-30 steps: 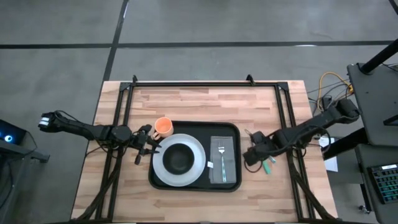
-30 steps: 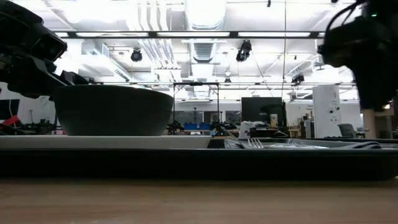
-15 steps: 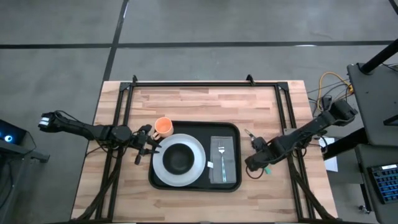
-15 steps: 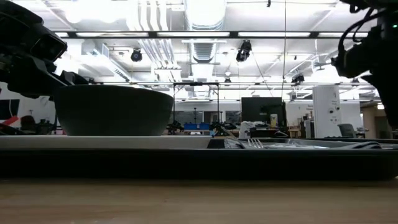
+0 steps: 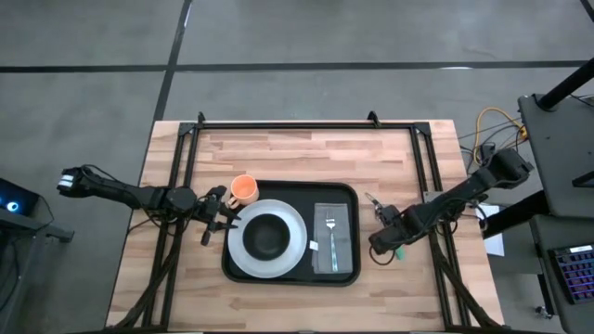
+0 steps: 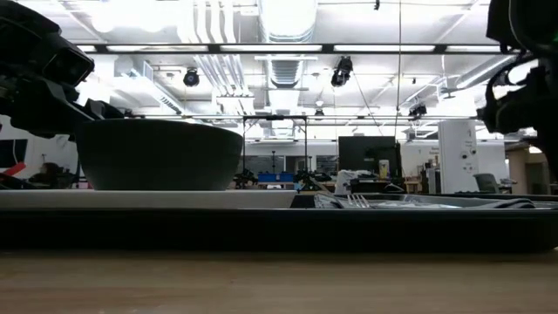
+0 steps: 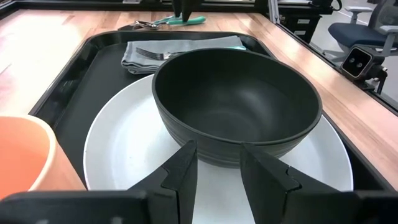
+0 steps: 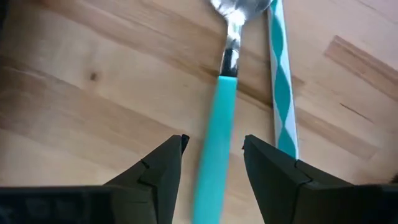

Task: Set up tray
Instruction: Put the blue spoon on top of the gray napkin to the right of the white plate

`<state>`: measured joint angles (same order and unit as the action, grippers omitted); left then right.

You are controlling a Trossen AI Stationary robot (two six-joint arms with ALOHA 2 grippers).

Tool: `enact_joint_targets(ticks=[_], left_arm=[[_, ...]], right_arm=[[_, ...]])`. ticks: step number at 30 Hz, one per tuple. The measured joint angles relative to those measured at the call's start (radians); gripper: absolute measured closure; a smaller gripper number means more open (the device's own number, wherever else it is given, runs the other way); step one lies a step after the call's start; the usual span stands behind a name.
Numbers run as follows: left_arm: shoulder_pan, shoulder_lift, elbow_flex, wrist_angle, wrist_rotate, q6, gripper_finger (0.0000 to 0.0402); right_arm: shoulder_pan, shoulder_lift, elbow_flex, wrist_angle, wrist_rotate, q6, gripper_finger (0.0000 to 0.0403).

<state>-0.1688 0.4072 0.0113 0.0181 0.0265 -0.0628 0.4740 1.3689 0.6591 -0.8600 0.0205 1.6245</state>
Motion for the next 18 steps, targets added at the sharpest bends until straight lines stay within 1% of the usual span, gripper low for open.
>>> enact_joint_targets(ticks=[3, 7, 18], left_arm=[[0.000, 0.000, 0.000, 0.000, 0.000, 0.000, 0.0300], [0.000, 0.000, 0.000, 0.000, 0.000, 0.000, 0.0300], [0.000, 0.000, 0.000, 0.000, 0.000, 0.000, 0.0300]], right_arm=[[0.000, 0.001, -0.034, 0.080, -0.001, 0.000, 0.0246], [0.000, 0.005, -0.072, 0.139, -0.002, 0.022, 0.0251], [0.000, 0.003, -0.099, 0.146, 0.004, 0.052, 0.0274]])
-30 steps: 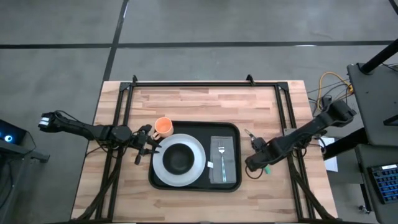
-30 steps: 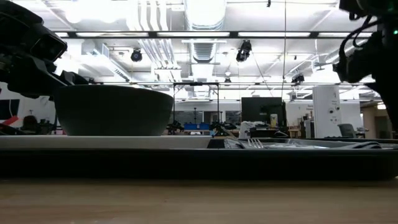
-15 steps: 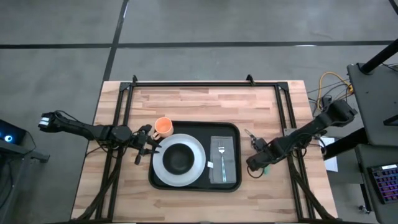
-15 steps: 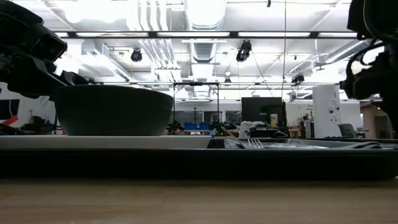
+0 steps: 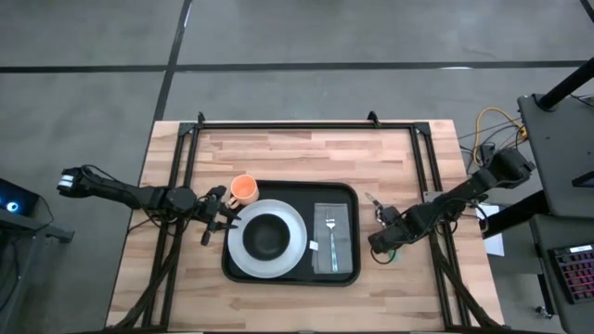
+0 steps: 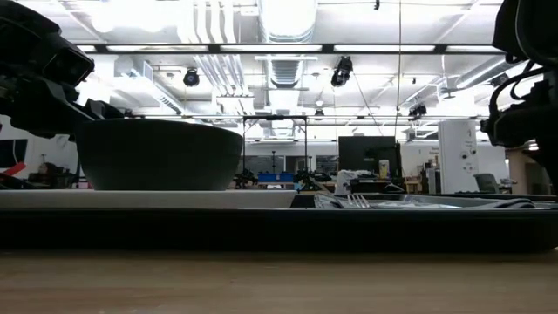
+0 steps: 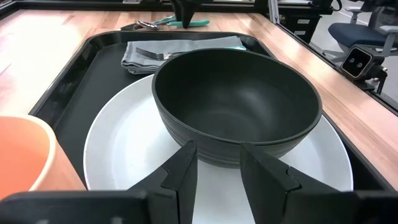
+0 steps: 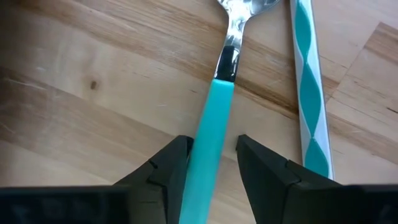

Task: Set up tray
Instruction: Put the blue spoon on top of the gray napkin to the right of the white plate

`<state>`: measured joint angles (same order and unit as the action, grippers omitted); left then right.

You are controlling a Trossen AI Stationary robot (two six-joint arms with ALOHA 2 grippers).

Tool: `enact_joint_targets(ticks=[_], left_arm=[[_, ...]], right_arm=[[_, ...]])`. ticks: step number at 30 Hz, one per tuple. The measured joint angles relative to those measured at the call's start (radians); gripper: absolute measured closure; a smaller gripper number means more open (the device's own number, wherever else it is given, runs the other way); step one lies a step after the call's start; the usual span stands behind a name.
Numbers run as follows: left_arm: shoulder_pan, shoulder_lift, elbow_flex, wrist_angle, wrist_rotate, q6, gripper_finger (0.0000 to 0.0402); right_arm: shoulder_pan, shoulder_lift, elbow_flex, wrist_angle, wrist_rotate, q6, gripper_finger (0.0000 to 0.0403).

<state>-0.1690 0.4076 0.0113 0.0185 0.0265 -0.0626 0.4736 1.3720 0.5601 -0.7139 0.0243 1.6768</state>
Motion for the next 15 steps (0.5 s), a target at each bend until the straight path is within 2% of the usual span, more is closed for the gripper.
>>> enact_joint_targets(ticks=[15], left_arm=[[0.000, 0.000, 0.000, 0.000, 0.000, 0.000, 0.0300]], right_arm=[[0.000, 0.002, -0.003, 0.017, 0.002, 0.049, 0.0323]])
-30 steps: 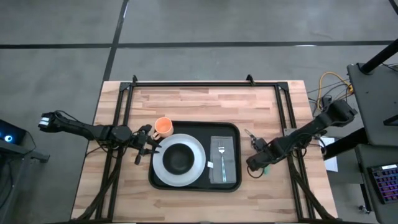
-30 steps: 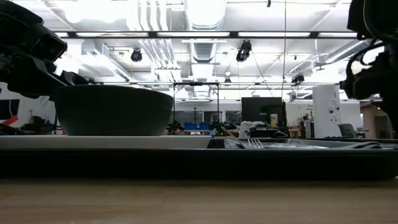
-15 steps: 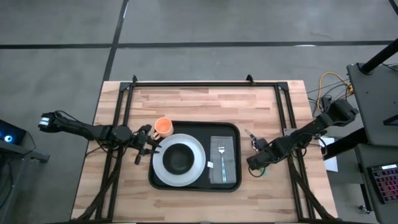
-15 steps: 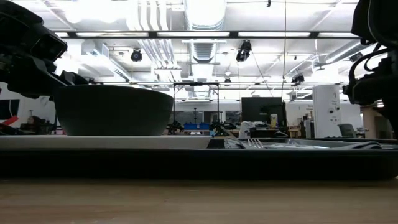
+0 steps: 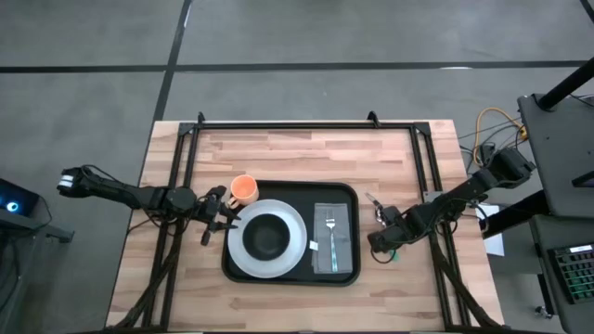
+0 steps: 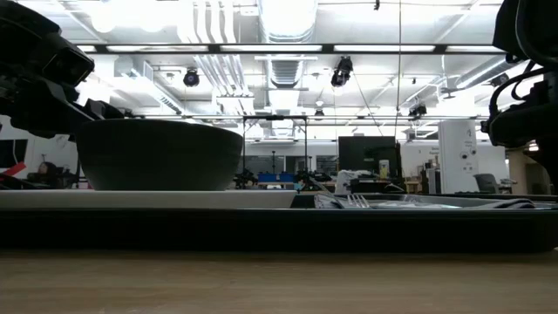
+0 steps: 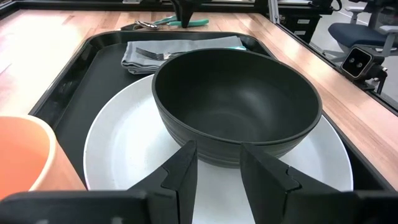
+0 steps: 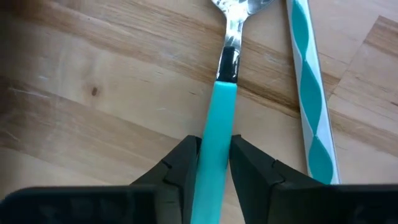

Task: Set up tray
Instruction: Put the blue spoon on top of the gray napkin to the right of the white plate

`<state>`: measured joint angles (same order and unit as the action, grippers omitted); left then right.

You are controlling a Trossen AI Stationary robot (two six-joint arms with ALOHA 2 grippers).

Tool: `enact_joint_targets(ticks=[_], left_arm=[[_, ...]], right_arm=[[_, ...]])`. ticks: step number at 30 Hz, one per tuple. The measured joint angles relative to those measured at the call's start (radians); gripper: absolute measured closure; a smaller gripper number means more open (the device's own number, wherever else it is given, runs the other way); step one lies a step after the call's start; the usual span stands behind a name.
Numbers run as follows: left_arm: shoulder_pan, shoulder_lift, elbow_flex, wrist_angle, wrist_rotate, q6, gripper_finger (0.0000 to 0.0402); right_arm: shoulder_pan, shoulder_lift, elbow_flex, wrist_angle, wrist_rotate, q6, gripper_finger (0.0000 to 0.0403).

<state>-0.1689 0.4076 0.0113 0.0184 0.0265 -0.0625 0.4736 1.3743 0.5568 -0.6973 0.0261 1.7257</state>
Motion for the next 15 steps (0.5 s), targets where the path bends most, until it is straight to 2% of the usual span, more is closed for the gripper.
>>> enact_joint_targets(ticks=[7, 15], left_arm=[[0.000, 0.000, 0.000, 0.000, 0.000, 0.000, 0.0300], [0.000, 0.000, 0.000, 0.000, 0.000, 0.000, 0.0300]], right_arm=[[0.000, 0.000, 0.000, 0.004, 0.000, 0.028, 0.0358], [0.000, -0.002, 0.010, 0.031, 0.003, 0.042, 0.0358]])
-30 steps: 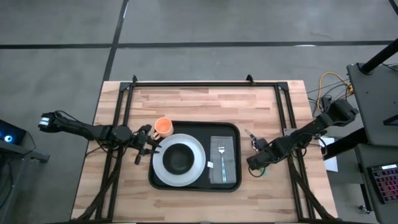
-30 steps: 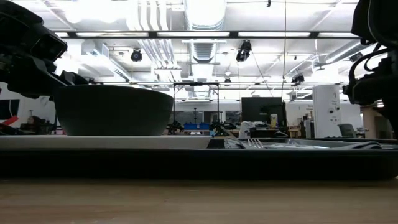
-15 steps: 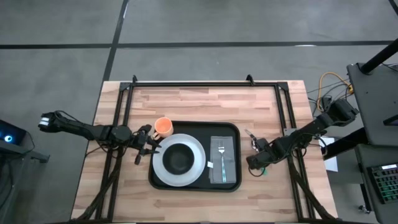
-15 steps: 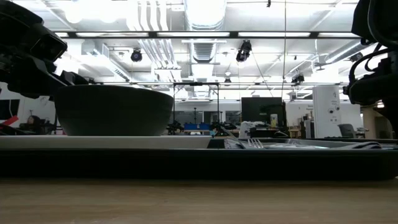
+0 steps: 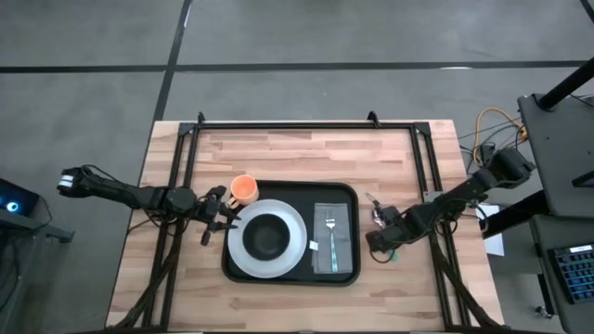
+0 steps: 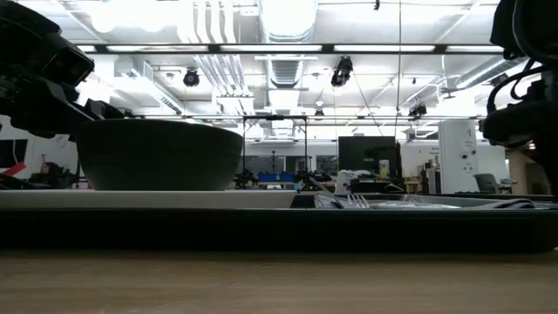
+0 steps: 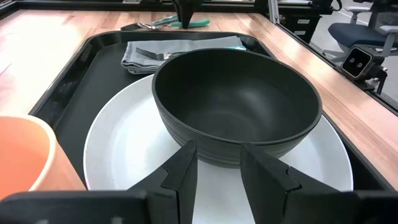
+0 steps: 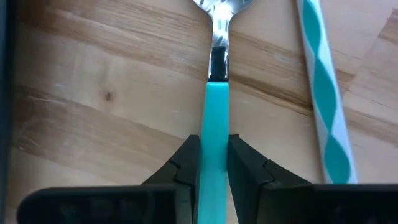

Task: Set up tray
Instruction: Put the blue spoon on top of the gray napkin to the right of the white plate

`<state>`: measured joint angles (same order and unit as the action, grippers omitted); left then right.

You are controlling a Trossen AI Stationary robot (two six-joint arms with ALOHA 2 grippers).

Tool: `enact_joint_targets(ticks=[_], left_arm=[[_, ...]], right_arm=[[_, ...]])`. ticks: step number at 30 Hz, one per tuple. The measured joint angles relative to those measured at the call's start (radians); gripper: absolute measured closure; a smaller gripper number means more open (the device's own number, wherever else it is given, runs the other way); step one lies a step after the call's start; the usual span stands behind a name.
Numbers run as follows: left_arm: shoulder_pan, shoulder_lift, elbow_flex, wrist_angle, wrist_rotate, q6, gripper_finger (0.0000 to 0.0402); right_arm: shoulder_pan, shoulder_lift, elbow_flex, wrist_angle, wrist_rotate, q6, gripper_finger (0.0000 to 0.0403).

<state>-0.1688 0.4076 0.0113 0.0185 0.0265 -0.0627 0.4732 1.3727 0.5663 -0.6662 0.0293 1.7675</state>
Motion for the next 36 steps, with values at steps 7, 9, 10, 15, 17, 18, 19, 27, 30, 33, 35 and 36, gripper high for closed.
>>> enact_joint_targets(ticks=[7, 9, 10, 15, 17, 18, 19, 27, 30, 33, 35, 36], left_arm=[[0.000, 0.000, 0.000, 0.000, 0.000, 0.000, 0.0300], [0.000, 0.000, 0.000, 0.000, 0.000, 0.000, 0.0300], [0.000, 0.000, 0.000, 0.000, 0.000, 0.000, 0.0300], [0.000, 0.000, 0.000, 0.000, 0.000, 0.000, 0.0300], [0.000, 0.000, 0.000, 0.000, 0.000, 0.000, 0.0300], [0.000, 0.000, 0.000, 0.000, 0.000, 0.000, 0.0300], [0.000, 0.000, 0.000, 0.000, 0.000, 0.000, 0.0300], [0.000, 0.000, 0.000, 0.000, 0.000, 0.000, 0.0300], [0.000, 0.000, 0.000, 0.000, 0.000, 0.000, 0.0300], [0.000, 0.000, 0.000, 0.000, 0.000, 0.000, 0.0300], [0.000, 0.000, 0.000, 0.000, 0.000, 0.000, 0.0300], [0.000, 0.000, 0.000, 0.000, 0.000, 0.000, 0.0300]], right_arm=[[0.000, 0.001, 0.043, 0.017, -0.002, 0.049, 0.0358], [0.000, 0.001, 0.048, 0.013, -0.001, 0.070, 0.0359], [0.000, 0.001, 0.051, 0.008, 0.000, 0.083, 0.0360], [0.000, 0.000, 0.089, 0.000, 0.034, 0.132, 0.0361], [0.000, -0.001, 0.114, 0.001, 0.070, 0.154, 0.0361], [0.000, -0.001, 0.128, 0.001, 0.092, 0.169, 0.0361], [0.000, -0.001, 0.141, 0.000, 0.116, 0.183, 0.0361], [-0.007, 0.094, 0.272, -0.010, 0.184, 0.232, 0.0361], [-0.009, 0.161, 0.335, -0.011, 0.183, 0.238, 0.0361], [-0.009, 0.230, 0.409, -0.009, 0.183, 0.238, 0.0361], [-0.009, 0.275, 0.460, -0.010, 0.182, 0.234, 0.0361], [-0.009, 0.298, 0.487, -0.010, 0.182, 0.233, 0.0361]])
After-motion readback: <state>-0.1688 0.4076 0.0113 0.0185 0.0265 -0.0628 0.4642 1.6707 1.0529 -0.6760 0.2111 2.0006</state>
